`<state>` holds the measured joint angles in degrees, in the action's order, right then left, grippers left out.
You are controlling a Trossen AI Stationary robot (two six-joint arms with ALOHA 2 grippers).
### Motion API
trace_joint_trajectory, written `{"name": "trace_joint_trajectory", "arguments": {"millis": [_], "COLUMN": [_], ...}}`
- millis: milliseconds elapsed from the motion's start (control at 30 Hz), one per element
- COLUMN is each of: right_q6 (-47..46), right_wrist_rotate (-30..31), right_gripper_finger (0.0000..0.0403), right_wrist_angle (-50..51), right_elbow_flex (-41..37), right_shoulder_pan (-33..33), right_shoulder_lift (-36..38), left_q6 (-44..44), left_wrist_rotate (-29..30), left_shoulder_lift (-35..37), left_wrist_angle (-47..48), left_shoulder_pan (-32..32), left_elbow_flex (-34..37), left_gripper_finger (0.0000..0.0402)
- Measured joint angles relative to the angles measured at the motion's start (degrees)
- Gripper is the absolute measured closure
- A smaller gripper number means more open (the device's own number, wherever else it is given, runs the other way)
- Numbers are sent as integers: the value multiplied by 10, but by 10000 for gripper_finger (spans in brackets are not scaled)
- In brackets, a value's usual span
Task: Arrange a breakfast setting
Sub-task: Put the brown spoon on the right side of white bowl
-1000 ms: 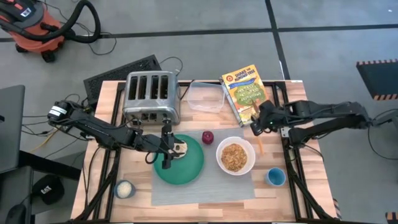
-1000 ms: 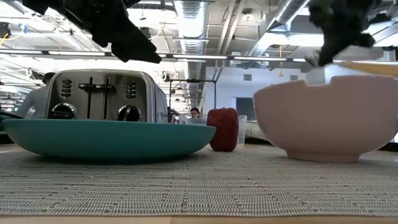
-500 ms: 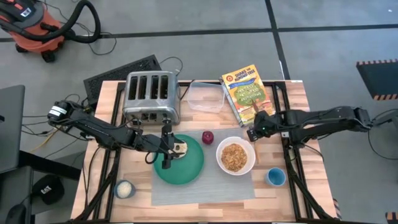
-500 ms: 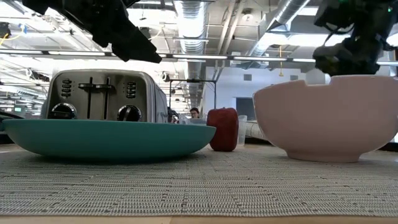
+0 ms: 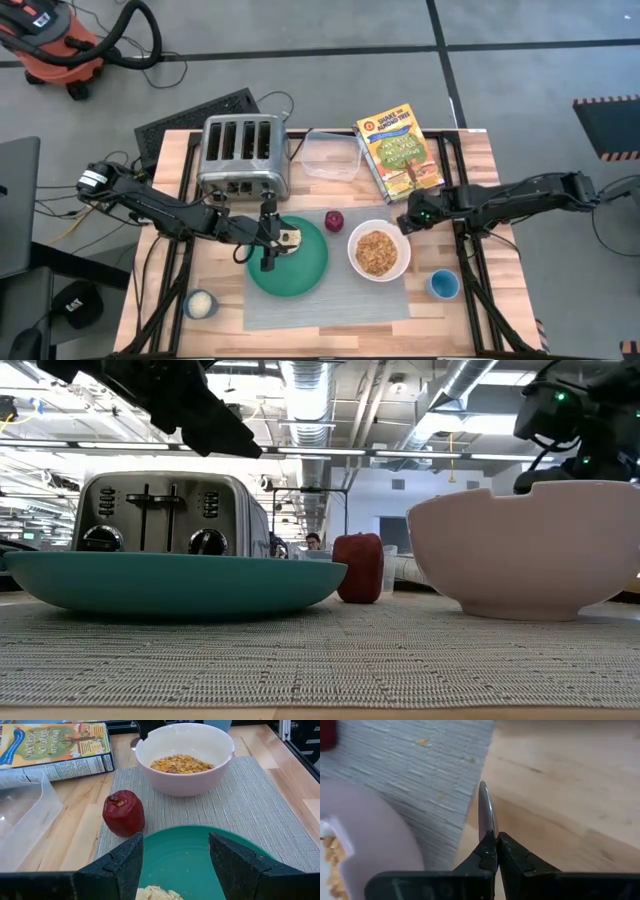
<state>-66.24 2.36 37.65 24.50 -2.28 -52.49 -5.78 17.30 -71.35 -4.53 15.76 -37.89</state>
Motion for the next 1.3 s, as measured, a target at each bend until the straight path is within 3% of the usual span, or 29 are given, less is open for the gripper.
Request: {"name": "trace_joint_trajectory", "arguments": {"millis": [733,1133,1300], "right_q6": [-27,-23,-13], "right_wrist_rotate": [-23,-18,-14], "right_gripper_finger": [348,255,239], "right_wrist_angle": [-54,-49,-16], "right_elbow_flex": [-38,-39,-17], "right_shoulder_pan": [0,0,0], "right_shoulder_lift": [-55,-49,-27], "left_q6": [5,6,10], "left_wrist_rotate": [7,10,11], "left_shoulder_lift": [0,0,0], "left_wrist_angle": [-5,-5,-5], "left_shoulder_pan": [0,0,0], "left_elbow_flex": [0,0,0], "left_gripper_finger": [193,193,193]}}
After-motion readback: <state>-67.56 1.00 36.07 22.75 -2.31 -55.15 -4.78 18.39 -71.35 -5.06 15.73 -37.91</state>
